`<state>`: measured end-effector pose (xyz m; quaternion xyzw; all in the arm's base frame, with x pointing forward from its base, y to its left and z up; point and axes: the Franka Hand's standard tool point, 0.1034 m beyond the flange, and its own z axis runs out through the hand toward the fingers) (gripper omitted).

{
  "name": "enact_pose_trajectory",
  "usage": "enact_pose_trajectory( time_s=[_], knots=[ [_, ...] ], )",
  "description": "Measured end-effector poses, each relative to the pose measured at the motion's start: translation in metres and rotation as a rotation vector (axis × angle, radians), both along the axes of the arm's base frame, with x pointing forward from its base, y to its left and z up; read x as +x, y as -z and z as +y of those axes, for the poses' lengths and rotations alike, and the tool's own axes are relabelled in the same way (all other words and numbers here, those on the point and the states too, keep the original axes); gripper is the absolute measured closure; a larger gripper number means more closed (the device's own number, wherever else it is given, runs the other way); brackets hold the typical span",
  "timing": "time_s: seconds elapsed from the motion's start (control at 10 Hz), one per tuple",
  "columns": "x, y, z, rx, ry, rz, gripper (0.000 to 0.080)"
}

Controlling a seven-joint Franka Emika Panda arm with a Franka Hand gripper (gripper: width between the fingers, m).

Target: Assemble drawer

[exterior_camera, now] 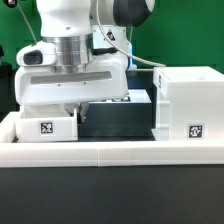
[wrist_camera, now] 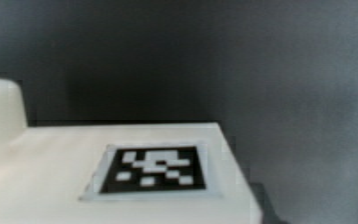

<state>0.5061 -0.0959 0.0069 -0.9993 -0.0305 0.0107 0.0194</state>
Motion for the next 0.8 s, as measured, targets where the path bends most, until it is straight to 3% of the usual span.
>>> enact_pose_trajectory(
  time_s=[0.2, 0.4, 0.7, 0.8],
  knots=[
    [0.0, -0.006, 0.005, 0.007, -0.018, 0.007, 0.0757],
    [-0.004, -0.022, 0.014, 0.028, -0.034, 0.016, 0.0757],
    [-0.007, -0.022, 0.014, 0.029, -0.059, 0.016, 0.0757],
    [-0.008, -0.022, 0.012, 0.029, -0.184, 0.012, 0.0757]
  ],
)
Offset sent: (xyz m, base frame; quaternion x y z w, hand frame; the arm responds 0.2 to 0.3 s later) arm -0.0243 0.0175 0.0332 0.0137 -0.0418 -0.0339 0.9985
